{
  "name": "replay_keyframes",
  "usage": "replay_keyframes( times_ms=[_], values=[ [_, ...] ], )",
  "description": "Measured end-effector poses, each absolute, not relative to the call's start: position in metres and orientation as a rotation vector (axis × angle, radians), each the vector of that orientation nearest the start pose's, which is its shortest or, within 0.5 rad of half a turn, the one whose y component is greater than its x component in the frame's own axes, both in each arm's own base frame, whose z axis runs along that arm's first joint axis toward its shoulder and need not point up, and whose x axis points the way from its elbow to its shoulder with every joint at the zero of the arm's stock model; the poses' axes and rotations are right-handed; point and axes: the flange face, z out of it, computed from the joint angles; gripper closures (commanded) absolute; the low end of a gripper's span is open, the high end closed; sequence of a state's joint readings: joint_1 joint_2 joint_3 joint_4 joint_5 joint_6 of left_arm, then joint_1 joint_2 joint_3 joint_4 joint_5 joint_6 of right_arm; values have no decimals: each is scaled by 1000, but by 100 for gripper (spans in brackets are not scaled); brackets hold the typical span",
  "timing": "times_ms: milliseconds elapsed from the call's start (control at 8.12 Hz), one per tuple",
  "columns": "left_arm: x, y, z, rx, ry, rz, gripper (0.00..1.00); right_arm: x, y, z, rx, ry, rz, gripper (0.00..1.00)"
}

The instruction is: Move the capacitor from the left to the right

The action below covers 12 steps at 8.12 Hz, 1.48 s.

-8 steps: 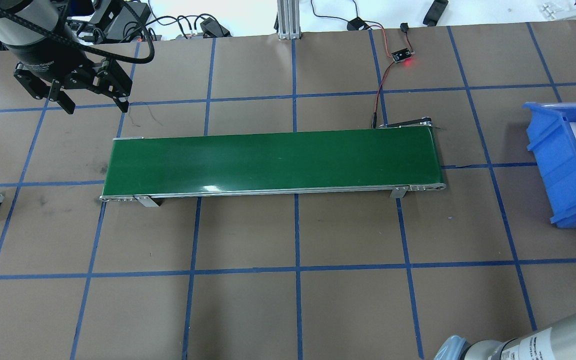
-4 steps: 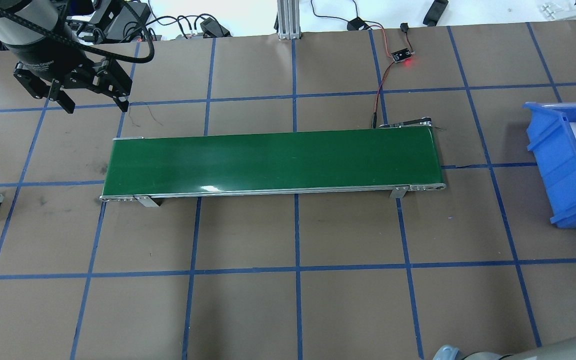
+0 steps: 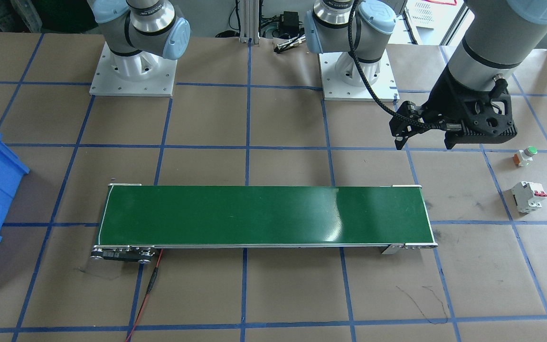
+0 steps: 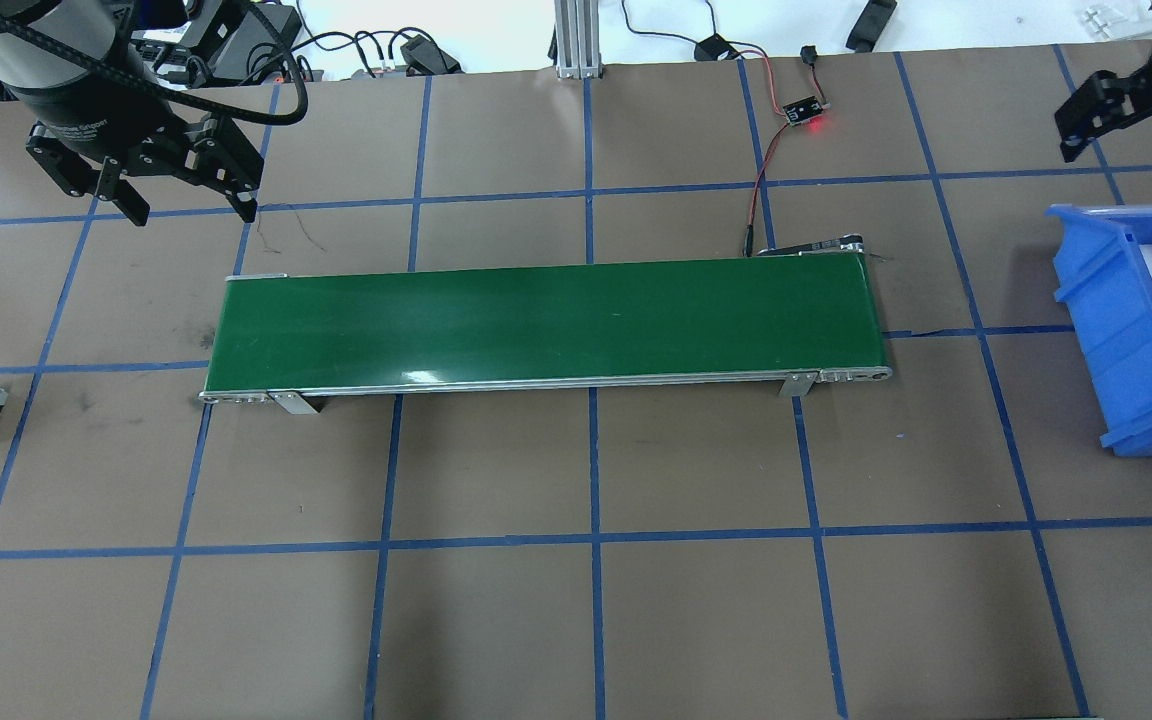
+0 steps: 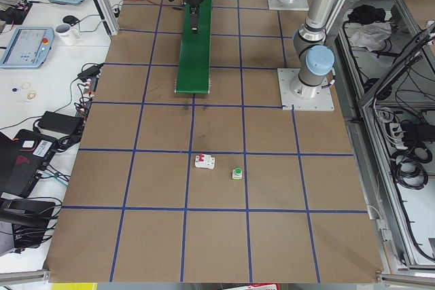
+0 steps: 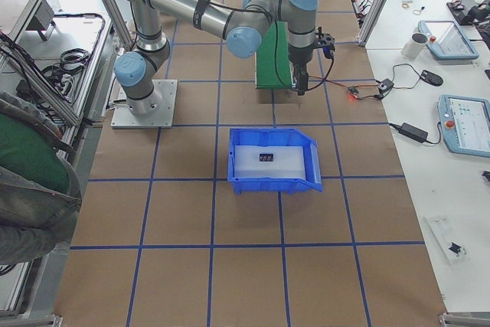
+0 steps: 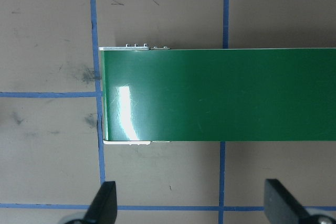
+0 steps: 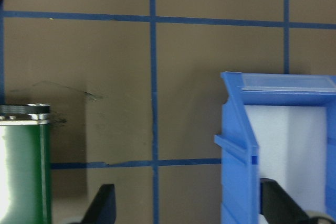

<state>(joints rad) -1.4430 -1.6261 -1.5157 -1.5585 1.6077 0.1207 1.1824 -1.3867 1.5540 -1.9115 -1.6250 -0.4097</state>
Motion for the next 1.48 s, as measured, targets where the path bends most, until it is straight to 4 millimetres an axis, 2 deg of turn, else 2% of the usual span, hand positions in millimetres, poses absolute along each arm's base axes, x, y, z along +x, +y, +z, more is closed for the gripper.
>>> replay_keyframes(
  times_ms=[246, 370, 739, 986, 1109, 1478],
  values=[
    [-63, -529, 489, -13, 3102, -13, 0, -17, -588, 441, 62, 3220, -249, 0],
    [-63, -529, 489, -13, 3102, -13, 0, 10, -584, 446, 87, 3209, -251, 0],
    [-63, -528, 490, -14, 3101, -16, 0, 50, -558, 468, 84, 3204, -180, 0],
    [-62, -528, 490, -15, 3100, -16, 0, 88, -545, 473, 121, 3197, -152, 0],
    [-62, -528, 490, -15, 3100, -16, 0, 100, -543, 473, 134, 3186, -150, 0],
    [-61, -528, 490, -17, 3100, -16, 0, 110, -540, 471, 214, 3163, -135, 3]
  ],
)
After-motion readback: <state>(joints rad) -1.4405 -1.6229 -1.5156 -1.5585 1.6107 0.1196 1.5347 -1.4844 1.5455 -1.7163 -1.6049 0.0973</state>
